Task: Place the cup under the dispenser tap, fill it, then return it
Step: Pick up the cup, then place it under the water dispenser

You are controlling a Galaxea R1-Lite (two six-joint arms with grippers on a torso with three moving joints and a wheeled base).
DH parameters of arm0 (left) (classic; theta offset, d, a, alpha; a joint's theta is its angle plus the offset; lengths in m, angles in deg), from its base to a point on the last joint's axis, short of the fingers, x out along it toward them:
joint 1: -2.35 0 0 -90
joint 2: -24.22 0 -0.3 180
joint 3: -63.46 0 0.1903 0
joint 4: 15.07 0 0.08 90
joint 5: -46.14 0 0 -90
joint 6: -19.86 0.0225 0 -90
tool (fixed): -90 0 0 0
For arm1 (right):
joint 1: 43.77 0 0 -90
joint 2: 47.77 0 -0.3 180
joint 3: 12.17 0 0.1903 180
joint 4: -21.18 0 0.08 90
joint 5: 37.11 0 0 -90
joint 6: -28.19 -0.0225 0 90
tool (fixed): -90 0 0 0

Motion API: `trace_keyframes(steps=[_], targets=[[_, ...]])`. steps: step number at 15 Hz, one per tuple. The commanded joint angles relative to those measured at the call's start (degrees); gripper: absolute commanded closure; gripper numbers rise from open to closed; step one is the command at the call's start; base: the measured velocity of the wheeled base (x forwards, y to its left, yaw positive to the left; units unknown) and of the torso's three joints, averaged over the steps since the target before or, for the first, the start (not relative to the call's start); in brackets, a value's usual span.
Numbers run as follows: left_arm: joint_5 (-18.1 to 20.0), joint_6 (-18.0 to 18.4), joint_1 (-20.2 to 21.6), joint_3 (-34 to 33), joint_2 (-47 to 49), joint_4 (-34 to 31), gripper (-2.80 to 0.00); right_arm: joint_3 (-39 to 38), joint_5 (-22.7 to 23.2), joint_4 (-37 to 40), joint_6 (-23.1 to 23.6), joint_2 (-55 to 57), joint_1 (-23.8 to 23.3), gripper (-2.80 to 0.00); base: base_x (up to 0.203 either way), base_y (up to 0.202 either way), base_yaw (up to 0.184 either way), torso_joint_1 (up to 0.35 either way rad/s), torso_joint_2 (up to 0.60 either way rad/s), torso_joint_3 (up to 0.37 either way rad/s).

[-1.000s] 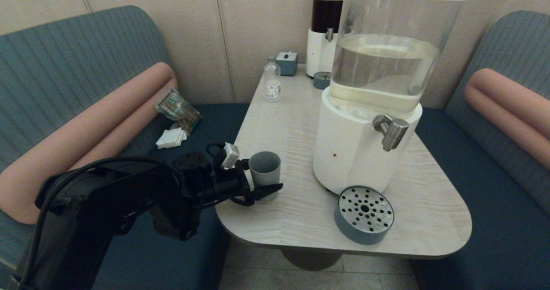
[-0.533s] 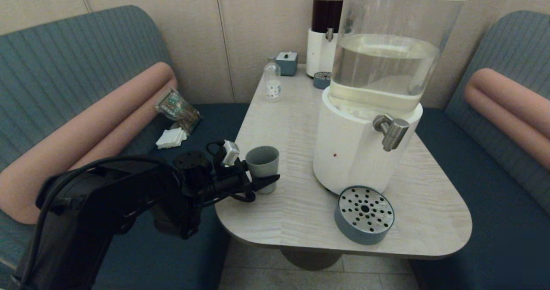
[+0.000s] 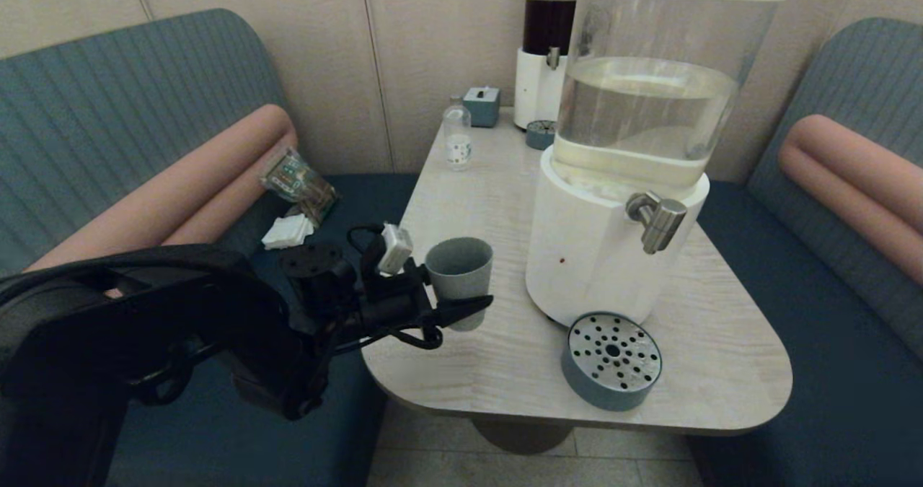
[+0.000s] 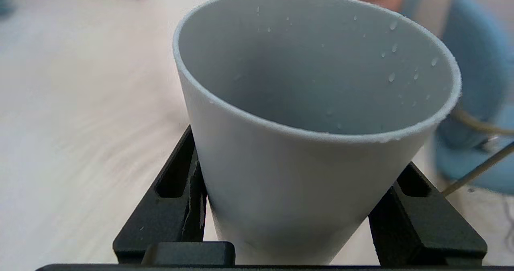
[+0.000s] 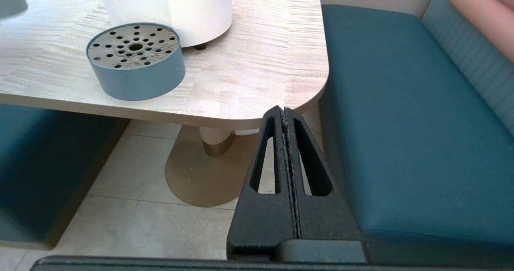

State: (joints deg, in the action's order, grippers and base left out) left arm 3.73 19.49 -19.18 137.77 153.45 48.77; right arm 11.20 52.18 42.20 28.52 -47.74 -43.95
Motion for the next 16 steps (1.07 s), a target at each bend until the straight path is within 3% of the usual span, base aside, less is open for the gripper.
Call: trace_keyframes(steps=[1, 4, 9, 16], targets=[[-1.6, -0.5, -5.5, -0.4, -4.4, 0.5, 0.0, -0.8, 0.0, 0.0, 0.0, 0.1, 0.0, 0.0, 0.0, 0.0, 0.0, 0.0, 0.0, 0.0], [-5.7, -2.0, -11.0, 2.7, -3.5, 0.2, 0.0, -0.9, 0.0, 0.0, 0.0, 0.1, 0.0, 0.0, 0.0, 0.0, 0.0, 0.0, 0.0, 0.0], [-8.4, -2.5, -17.2, 10.1, 2.7, -0.6, 0.0, -0.8, 0.0, 0.0, 0.0, 0.1, 0.0, 0.0, 0.0, 0.0, 0.0, 0.0, 0.0, 0.0], [-8.8, -2.8, -19.7, 19.6, 11.3, -0.8, 0.0, -0.8, 0.0, 0.0, 0.0, 0.1, 0.0, 0.0, 0.0, 0.0, 0.0, 0.0, 0.0, 0.0]])
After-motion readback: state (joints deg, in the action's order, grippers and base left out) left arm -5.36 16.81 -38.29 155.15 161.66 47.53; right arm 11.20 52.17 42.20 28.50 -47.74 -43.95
